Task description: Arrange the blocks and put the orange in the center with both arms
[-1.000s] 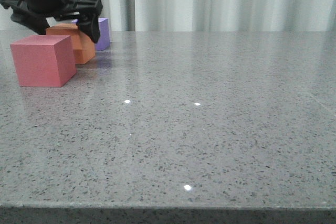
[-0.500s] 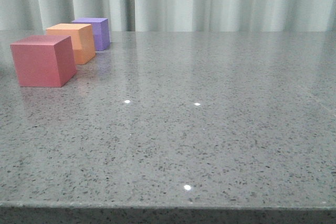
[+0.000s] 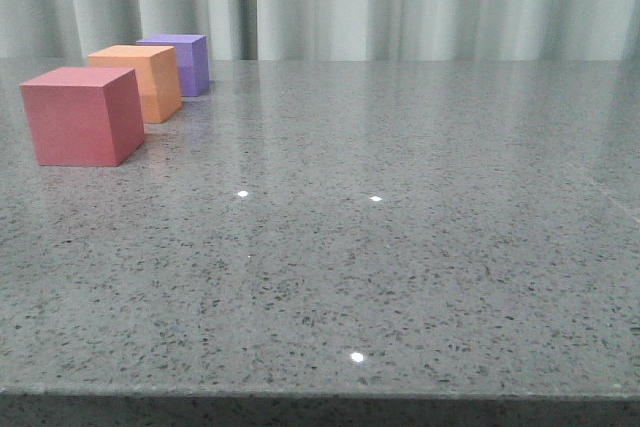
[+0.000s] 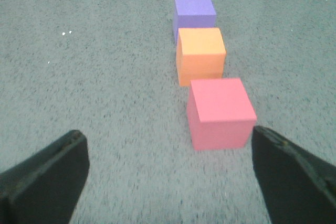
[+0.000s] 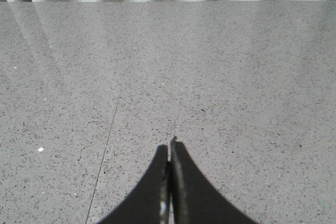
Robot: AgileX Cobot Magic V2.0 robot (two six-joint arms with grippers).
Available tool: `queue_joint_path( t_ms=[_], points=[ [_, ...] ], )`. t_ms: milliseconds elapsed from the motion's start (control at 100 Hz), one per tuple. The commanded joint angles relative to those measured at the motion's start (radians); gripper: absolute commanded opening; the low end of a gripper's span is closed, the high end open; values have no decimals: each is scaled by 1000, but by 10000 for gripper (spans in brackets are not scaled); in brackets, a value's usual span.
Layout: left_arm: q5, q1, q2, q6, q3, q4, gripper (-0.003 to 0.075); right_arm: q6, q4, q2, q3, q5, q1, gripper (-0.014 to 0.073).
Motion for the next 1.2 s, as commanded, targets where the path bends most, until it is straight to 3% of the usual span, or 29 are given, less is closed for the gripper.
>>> queue_joint_path(
  t_ms=[0, 350, 1020, 1190],
  points=[
    [-83, 1, -98, -1, 41, -5, 498, -4, 0, 2, -24, -74, -7, -69],
    [-80, 1, -313, -1, 141, -5, -20, -4, 0, 2, -24, -74, -7, -69],
    [-80, 1, -315, -1, 141, -7, -20, -4, 0, 2, -24, -74, -7, -69],
    [-134, 1, -315, -1, 151, -5, -20, -4, 0, 2, -24, -74, -7, -69]
  ],
)
